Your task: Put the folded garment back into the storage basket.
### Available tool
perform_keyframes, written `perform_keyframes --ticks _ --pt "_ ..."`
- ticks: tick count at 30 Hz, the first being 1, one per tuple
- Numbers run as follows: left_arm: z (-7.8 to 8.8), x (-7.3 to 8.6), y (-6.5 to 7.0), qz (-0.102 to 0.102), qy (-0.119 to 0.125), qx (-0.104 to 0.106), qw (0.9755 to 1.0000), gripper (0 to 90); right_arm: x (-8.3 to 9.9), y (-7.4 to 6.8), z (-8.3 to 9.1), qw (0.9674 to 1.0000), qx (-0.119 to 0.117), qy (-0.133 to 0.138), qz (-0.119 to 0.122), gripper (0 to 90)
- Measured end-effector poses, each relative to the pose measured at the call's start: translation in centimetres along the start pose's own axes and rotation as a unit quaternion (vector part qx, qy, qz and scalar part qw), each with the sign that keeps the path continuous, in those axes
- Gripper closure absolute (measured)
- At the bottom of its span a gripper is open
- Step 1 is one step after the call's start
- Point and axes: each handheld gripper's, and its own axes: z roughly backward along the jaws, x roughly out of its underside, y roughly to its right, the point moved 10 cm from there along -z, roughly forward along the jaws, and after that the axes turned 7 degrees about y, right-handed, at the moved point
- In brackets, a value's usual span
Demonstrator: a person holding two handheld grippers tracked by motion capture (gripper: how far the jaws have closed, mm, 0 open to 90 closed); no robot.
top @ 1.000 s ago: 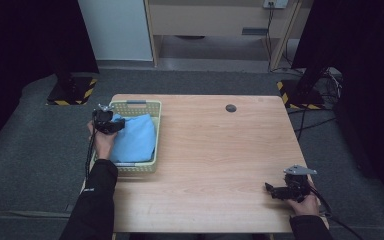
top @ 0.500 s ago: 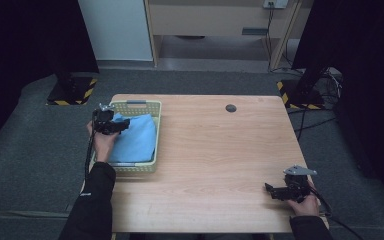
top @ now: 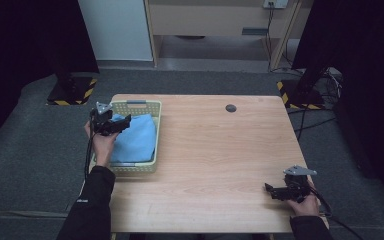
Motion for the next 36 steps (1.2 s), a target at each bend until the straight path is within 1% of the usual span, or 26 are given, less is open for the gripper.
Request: perform_keyframes --ticks 2,3,5,8,11,13,15,18,21,24,26,31,34,36 --pt "0.7 -0.1 0.6 0.014 0.003 0.006 0.9999 17.6 0.0 0.0 0.0 1.0 0.0 0.0 0.0 0.2" --pt "1.2 -0.2 0.9 0.021 0.01 0.007 0.9997 17.6 0.0 0.0 0.0 1.0 0.0 0.0 0.0 0.2" --pt "1.9 -0.4 1.4 0.025 0.022 0.008 0.9994 16.0 0.0 0.0 0.0 1.0 0.0 0.0 0.0 0.2" --pt "2.8 -0.4 2.4 0.021 0.03 0.01 0.9993 12.8 0.0 0.0 0.0 1.0 0.0 0.0 0.0 0.2" --pt "3.7 -0.3 3.5 0.018 0.034 0.024 0.999 11.6 0.0 0.0 0.0 1.0 0.0 0.0 0.0 0.2" --pt "4.1 -0.1 4.2 0.013 0.036 0.031 0.9988 11.2 0.0 0.0 0.0 1.0 0.0 0.0 0.0 0.2" --pt "4.4 0.1 4.9 0.006 0.034 0.034 0.9988 10.1 0.0 0.0 0.0 1.0 0.0 0.0 0.0 0.2" --pt "4.9 0.2 5.7 0.005 0.04 0.04 0.9984 7.9 0.0 0.0 0.0 1.0 0.0 0.0 0.0 0.2" --pt "5.5 0.5 6.5 0.004 0.04 0.048 0.998 6.8 0.0 0.0 0.0 1.0 0.0 0.0 0.0 0.2" --pt "6.0 1.0 7.6 -0.003 0.037 0.057 0.9977 6.6 0.0 0.0 0.0 1.0 0.0 0.0 0.0 0.2" --pt "6.3 1.1 8.0 -0.004 0.037 0.061 0.9974 6.5 0.0 0.0 0.0 1.0 0.0 0.0 0.0 0.2" --pt "7.1 1.2 9.2 0.001 0.041 0.077 0.9962 6.1 0.0 0.0 0.0 1.0 0.0 0.0 0.0 0.2" --pt "7.5 1.2 10.3 0.002 0.043 0.09 0.995 5.6 0.0 0.0 0.0 1.0 0.0 0.0 0.0 0.2" --pt "7.7 1.4 11.1 -0.004 0.043 0.1 0.9941 5.2 0.0 0.0 0.0 1.0 0.0 0.0 0.0 0.2"
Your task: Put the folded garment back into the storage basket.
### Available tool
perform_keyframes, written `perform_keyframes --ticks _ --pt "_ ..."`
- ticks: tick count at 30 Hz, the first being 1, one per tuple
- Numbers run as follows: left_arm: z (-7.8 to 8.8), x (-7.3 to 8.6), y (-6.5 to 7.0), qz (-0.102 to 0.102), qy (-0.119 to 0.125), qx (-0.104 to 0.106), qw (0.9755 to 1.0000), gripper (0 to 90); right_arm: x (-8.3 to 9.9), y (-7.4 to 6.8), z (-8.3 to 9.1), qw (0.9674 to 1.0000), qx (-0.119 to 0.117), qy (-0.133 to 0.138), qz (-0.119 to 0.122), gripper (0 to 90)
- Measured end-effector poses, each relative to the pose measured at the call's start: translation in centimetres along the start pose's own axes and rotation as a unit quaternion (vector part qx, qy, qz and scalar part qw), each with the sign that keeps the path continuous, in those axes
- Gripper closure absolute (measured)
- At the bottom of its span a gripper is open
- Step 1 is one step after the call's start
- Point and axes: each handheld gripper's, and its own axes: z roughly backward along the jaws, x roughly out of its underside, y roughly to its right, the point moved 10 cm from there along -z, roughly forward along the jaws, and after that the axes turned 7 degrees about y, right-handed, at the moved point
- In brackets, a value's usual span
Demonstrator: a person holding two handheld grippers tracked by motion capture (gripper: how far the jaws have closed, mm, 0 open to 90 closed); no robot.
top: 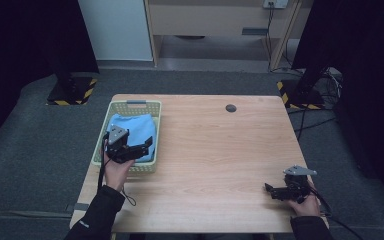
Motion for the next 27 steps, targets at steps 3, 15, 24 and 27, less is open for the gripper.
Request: perform_keyframes --ticks 3,15,24,27 --pt "0.1 0.4 1.2 -0.014 -0.002 0.01 0.9998 4.9 0.0 0.0 0.0 1.0 0.0 0.0 0.0 0.2" --pt "0.9 1.9 4.4 -0.033 -0.012 0.047 0.9983 4.2 0.0 0.0 0.0 1.0 0.0 0.0 0.0 0.2" --pt "1.4 3.3 7.0 -0.046 -0.024 0.086 0.995 4.1 0.0 0.0 0.0 1.0 0.0 0.0 0.0 0.2" --pt "1.7 4.1 7.8 -0.052 -0.032 0.098 0.9933 4.0 0.0 0.0 0.0 1.0 0.0 0.0 0.0 0.2"
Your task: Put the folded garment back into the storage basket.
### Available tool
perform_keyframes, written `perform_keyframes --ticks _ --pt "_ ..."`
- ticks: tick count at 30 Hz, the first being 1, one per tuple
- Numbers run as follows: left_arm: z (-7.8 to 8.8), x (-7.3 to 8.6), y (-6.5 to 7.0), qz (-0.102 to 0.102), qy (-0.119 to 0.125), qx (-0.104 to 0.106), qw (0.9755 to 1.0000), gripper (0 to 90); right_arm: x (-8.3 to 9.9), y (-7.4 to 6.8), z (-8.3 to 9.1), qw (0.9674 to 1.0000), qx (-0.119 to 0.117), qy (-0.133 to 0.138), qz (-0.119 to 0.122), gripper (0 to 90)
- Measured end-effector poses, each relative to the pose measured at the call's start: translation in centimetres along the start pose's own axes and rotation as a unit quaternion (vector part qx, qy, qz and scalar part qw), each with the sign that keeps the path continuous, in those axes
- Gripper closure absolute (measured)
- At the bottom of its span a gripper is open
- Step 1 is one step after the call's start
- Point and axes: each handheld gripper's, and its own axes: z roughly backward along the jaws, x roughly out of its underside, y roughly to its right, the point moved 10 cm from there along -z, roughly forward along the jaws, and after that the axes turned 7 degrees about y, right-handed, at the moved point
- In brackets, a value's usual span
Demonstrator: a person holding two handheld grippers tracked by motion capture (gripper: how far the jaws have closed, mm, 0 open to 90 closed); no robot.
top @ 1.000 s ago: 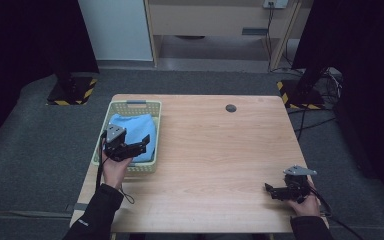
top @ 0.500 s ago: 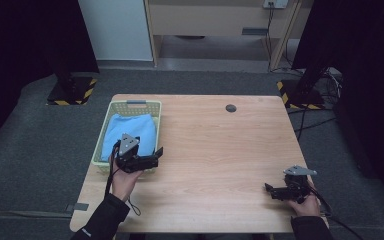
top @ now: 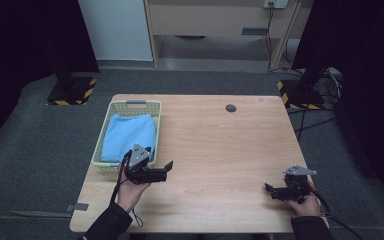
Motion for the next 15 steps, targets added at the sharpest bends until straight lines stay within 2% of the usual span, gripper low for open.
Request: perform_keyframes --ticks 7,12,15 --pt "0.2 1.4 2.2 -0.009 -0.017 0.035 0.9992 4.1 0.0 0.0 0.0 1.0 0.0 0.0 0.0 0.2" --pt "0.3 2.5 3.4 -0.026 -0.033 0.052 0.9978 4.2 0.0 0.0 0.0 1.0 0.0 0.0 0.0 0.2" --pt "0.4 3.1 4.0 -0.027 -0.043 0.063 0.9967 4.5 0.0 0.0 0.0 1.0 0.0 0.0 0.0 0.2"
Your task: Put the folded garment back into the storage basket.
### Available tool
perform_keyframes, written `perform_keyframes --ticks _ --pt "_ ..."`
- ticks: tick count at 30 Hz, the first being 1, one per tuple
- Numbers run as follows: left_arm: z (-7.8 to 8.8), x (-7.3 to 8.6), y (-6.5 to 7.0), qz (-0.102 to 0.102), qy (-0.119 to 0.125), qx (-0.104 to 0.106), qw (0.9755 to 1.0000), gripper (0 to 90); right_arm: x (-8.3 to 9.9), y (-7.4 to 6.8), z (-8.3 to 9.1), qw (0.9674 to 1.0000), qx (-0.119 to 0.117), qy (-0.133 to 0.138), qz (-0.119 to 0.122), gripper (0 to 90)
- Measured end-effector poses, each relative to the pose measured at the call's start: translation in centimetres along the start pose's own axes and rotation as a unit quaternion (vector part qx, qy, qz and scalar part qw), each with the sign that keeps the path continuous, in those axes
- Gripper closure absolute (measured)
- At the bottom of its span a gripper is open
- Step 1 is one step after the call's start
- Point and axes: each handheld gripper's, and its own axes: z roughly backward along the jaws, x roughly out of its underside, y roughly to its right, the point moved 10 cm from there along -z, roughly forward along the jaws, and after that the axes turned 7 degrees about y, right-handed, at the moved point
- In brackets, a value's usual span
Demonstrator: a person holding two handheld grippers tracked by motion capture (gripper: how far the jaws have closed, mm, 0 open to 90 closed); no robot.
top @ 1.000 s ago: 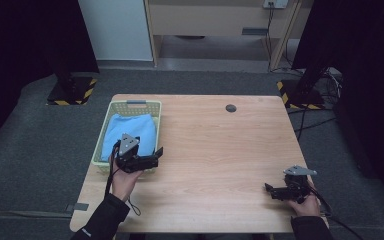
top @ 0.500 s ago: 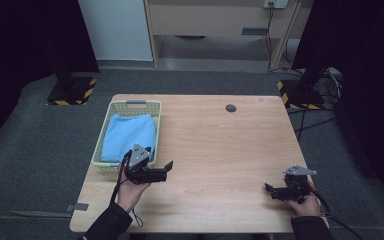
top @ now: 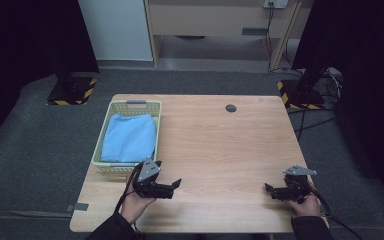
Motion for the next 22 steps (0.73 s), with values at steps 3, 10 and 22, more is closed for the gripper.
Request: perform_keyframes --ticks 3,10,22 --pt "0.0 0.6 0.4 -0.001 -0.011 0.007 0.9999 4.6 0.0 0.0 0.0 1.0 0.0 0.0 0.0 0.2" --pt "0.3 2.3 1.2 -0.007 -0.044 0.022 0.9988 4.8 0.0 0.0 0.0 1.0 0.0 0.0 0.0 0.2" --pt "1.6 5.5 0.8 -0.005 -0.1 0.019 0.9947 5.0 0.0 0.0 0.0 1.0 0.0 0.0 0.0 0.2"
